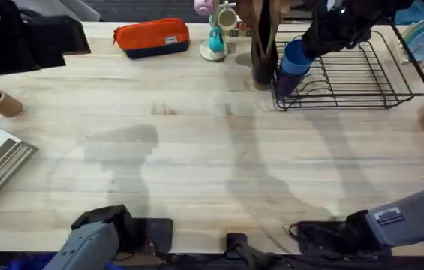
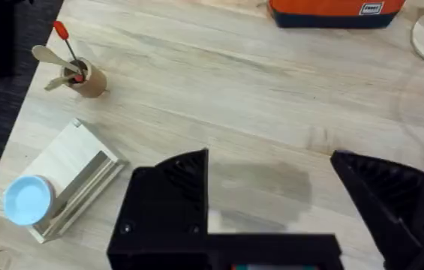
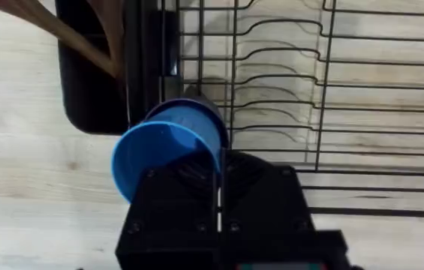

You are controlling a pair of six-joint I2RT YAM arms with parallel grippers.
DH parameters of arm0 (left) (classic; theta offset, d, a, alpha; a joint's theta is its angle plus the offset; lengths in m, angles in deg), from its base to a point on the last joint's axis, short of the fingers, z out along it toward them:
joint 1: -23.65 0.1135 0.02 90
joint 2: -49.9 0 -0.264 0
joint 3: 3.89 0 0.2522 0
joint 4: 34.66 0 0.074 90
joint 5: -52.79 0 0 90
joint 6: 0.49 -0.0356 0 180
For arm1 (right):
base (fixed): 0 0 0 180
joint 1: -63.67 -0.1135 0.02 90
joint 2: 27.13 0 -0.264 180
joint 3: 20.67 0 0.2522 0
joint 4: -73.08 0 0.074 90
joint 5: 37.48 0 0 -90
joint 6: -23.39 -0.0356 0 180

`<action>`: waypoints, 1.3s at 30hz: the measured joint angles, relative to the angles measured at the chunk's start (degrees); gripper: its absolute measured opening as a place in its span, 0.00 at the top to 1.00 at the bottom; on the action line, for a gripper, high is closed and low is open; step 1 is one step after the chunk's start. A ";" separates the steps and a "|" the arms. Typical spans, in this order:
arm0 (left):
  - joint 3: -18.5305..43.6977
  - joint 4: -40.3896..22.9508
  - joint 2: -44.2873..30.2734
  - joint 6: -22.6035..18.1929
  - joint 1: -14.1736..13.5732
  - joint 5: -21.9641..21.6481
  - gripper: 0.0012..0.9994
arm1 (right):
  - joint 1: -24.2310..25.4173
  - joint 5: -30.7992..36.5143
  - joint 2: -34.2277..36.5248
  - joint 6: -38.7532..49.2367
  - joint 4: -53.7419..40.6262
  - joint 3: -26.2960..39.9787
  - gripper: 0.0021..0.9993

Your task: Pick up the cup on the table and put them onto the rack.

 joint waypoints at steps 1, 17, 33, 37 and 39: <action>0.00 0.00 0.00 0.00 0.00 0.00 0.01 | 0.00 -0.01 0.00 -0.01 0.00 0.00 0.95; 0.00 0.00 0.01 0.00 0.00 0.00 0.01 | 0.00 0.00 -0.14 0.01 -0.10 0.00 0.71; 0.00 0.07 0.01 0.00 0.00 0.00 0.01 | 0.00 0.00 -19.21 1.92 -4.44 0.11 0.01; 0.00 0.07 0.01 0.00 0.00 0.00 0.01 | 0.00 0.00 -23.01 2.38 -5.79 0.11 0.01; 0.00 0.07 0.01 0.00 0.00 0.00 0.01 | 0.00 0.00 -24.67 2.58 -6.58 0.11 0.01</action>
